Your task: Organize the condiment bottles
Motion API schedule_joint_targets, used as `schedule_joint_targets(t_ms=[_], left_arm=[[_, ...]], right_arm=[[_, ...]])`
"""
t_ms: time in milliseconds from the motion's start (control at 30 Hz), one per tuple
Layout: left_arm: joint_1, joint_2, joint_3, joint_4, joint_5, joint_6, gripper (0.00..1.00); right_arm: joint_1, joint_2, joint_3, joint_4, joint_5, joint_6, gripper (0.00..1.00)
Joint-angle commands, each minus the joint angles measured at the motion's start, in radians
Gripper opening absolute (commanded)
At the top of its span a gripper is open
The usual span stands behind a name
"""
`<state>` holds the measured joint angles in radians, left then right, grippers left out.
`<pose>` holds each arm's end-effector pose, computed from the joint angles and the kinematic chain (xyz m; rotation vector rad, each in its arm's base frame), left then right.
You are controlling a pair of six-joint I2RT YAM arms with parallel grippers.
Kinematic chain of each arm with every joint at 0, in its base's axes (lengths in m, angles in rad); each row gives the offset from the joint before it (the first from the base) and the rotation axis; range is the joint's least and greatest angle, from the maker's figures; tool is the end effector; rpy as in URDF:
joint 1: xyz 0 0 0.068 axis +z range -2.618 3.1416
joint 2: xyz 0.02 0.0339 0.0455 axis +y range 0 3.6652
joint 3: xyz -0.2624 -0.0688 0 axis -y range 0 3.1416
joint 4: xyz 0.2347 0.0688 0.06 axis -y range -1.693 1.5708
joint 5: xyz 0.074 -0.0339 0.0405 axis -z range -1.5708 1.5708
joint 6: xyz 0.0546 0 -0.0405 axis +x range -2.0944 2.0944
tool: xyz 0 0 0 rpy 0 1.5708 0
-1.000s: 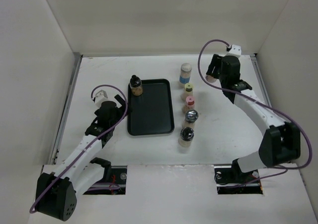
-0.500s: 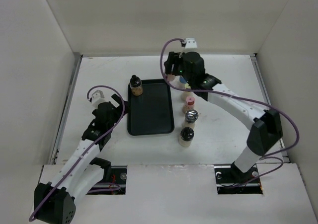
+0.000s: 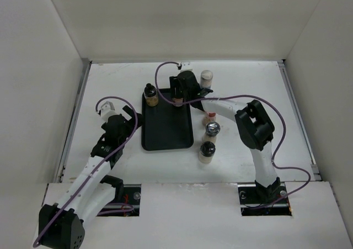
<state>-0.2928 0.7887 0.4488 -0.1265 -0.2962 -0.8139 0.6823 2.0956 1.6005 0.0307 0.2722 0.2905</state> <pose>0.1856 -0.0393 0.2212 -0.7032 1.9133 -0.3996 0.3971 0.3037 0.2252 -0.2263 2.0208 0.3396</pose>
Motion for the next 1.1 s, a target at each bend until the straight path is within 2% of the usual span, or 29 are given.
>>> schedule_joint_targets(t_ms=[0, 200, 400, 633, 733, 833, 933, 1067], left_arm=[[0.005, 0.007, -0.022, 0.063, -0.009, 0.016, 1.0], [0.005, 0.053, -0.033, 0.102, -0.009, 0.013, 1.0], [0.002, 0.083, -0.036, 0.119, -0.008, 0.018, 1.0], [0.005, 0.072, -0.036, 0.113, -0.006, 0.016, 1.0], [0.004, 0.06, -0.035, 0.107, -0.006, 0.015, 1.0], [-0.001, 0.052, -0.025, 0.094, -0.004, 0.01, 1.0], [-0.01, 0.052, -0.018, 0.087, -0.006, 0.007, 1.0], [-0.018, 0.064, -0.013, 0.087, -0.008, 0.005, 1.0]], right_arm=[[0.004, -0.014, 0.095, 0.187, 0.015, -0.007, 0.46], [0.003, 0.032, 0.098, 0.192, 0.028, -0.024, 0.5], [0.003, 0.035, 0.073, 0.193, 0.03, -0.024, 0.72], [0.003, -0.071, 0.029, 0.19, 0.016, -0.027, 0.84], [-0.002, -0.167, -0.01, 0.192, 0.004, -0.04, 0.86], [-0.043, -0.247, -0.051, 0.17, 0.013, -0.047, 0.81], [-0.109, -0.322, -0.111, 0.152, 0.042, -0.044, 0.8], [-0.184, -0.362, -0.137, 0.094, 0.087, -0.057, 0.87]])
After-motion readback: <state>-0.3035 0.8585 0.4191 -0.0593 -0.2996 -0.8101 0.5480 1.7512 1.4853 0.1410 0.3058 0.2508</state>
